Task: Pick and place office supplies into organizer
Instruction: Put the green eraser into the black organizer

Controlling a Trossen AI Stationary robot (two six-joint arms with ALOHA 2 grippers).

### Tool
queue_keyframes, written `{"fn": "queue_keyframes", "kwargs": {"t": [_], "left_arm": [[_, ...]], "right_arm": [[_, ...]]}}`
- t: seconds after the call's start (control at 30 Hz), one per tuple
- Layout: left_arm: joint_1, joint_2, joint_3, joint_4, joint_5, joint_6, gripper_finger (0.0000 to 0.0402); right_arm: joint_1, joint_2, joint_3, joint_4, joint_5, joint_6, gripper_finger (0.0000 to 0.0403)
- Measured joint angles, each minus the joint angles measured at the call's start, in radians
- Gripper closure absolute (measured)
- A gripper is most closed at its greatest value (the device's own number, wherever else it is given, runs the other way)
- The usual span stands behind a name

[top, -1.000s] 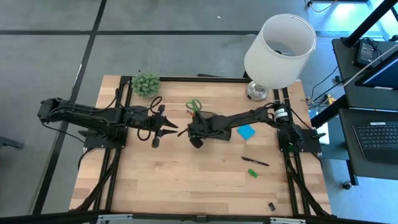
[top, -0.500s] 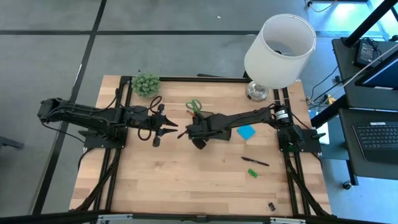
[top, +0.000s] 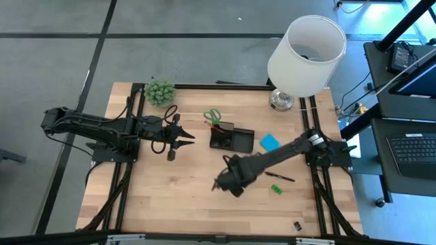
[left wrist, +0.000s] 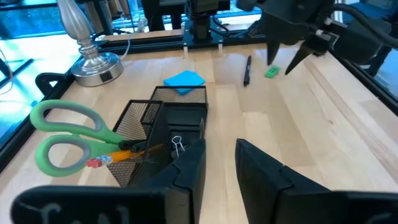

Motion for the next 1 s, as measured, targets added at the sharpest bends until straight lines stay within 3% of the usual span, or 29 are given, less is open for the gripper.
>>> {"fn": "queue_keyframes", "kwargs": {"t": [0.3,0.6,1.0], "left_arm": [[0.000,0.000,0.000,0.000,-0.003,0.032,0.0320],[0.000,0.000,0.000,0.000,-0.004,0.055,0.0320],[0.000,0.000,0.000,0.000,-0.003,0.027,0.0320]], "right_arm": [[0.089,-0.039,-0.112,0.030,-0.089,0.158,0.0251],[0.154,-0.255,-0.422,0.194,-0.090,0.314,0.0251],[0.211,-0.286,-0.700,0.440,-0.177,0.314,0.0251]]}}
